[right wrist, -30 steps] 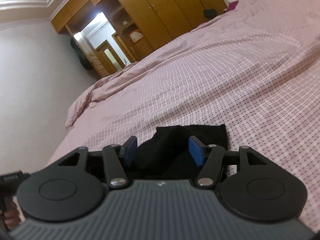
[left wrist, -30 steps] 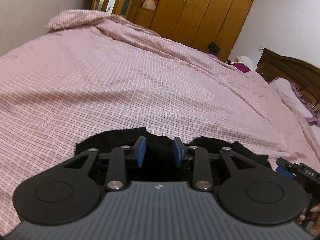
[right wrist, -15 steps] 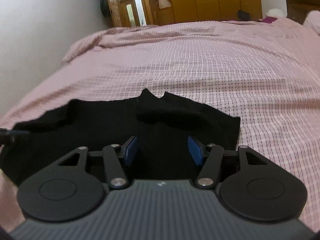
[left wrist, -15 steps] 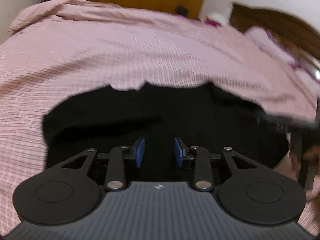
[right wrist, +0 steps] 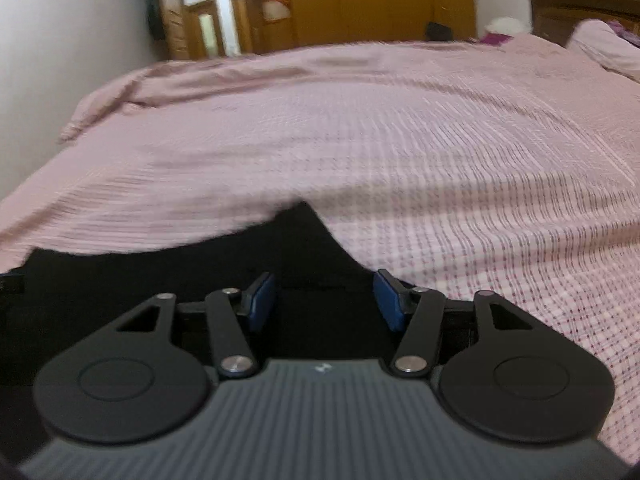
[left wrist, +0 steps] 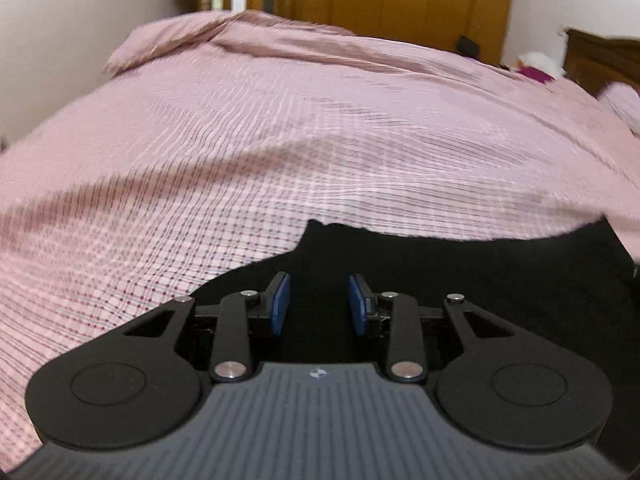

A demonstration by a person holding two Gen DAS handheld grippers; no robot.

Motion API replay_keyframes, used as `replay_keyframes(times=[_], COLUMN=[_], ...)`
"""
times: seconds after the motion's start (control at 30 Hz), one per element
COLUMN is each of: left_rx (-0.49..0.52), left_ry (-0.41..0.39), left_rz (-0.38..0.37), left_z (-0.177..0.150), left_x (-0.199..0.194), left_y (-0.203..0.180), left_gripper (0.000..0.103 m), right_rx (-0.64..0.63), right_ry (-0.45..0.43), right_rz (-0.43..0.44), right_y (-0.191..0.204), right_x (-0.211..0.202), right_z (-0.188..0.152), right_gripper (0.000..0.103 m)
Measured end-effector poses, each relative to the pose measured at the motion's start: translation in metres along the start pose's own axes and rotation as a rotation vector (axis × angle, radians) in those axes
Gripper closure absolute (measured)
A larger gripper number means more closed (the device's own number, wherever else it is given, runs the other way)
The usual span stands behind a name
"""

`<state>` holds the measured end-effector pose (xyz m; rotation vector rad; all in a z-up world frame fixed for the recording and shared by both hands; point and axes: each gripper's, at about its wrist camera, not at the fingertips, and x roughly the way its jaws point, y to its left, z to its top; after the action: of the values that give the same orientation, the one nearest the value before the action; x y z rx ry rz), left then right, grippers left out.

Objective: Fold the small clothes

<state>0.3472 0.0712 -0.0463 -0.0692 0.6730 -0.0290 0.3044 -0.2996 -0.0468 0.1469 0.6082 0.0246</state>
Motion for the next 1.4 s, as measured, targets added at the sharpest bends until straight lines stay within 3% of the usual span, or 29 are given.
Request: replay_keyframes(times=[0.4, 0.73, 1.03, 1.3, 1.4], left_rx=[0.032, 0.013, -0.013, 0.036, 0.002], left_ry=[-0.005, 0.024, 0.063, 0.091, 0.11], left_rz=[0.041, 0.083, 0.066, 0.103, 0.115], left_z=[-0.004, -0.017, -0.042, -0.063, -0.067], left_x=[-0.002, -0.079, -0.136, -0.142, -0.133], left_y=[-0.005, 0.013, 0.02, 0.01, 0.015], left_gripper=[0.065, 0.056, 0.048, 0.045, 0.043], right_rx=[0.059, 0.181, 0.248, 0.316, 0.324], right_ry=[-0.012, -0.083, -0.048, -0.026, -0.001], right_rz=[0.042, 0.064, 0.011, 0.093, 0.128], right_y=[-0.011, -0.04, -0.066, -0.066, -0.061], right_x=[0.0, -0.083, -0.123, -0.12, -0.105], right_z=[-0.008, -0.016, -0.043, -0.058, -0.059], right_gripper=[0.045, 0.044, 0.044, 0.043, 0.042])
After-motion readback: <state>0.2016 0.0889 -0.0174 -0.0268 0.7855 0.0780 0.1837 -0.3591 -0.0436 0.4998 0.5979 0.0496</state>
